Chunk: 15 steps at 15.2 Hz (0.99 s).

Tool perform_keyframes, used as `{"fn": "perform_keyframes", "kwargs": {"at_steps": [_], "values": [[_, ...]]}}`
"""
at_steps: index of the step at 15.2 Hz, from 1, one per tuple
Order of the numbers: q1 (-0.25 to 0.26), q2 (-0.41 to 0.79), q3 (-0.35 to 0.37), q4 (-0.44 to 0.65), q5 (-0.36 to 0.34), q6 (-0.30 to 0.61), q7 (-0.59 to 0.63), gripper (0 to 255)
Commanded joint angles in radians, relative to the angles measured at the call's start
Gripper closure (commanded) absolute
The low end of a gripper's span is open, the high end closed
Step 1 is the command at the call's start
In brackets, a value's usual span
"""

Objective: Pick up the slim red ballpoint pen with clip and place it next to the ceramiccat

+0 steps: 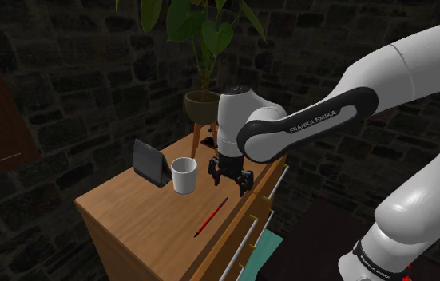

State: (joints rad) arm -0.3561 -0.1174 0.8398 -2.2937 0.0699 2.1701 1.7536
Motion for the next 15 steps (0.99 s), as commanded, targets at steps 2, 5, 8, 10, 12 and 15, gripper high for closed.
{"fn": "perform_keyframes", "kwargs": {"at_steps": [2,5,8,10,12,15], "values": [[-0.01,0.059,0.016,0.006,-0.046,0.036,0.08,0],[-0.012,0.091,0.021,-0.014,-0.076,0.077,0.103,0],[-0.012,0.122,0.022,-0.029,-0.107,0.112,0.126,0],[-0.012,0.122,0.022,-0.029,-0.107,0.112,0.126,0],[-0.012,0.122,0.022,-0.029,-0.107,0.112,0.126,0],[-0.012,0.122,0.022,-0.029,-0.107,0.112,0.126,0]]}}
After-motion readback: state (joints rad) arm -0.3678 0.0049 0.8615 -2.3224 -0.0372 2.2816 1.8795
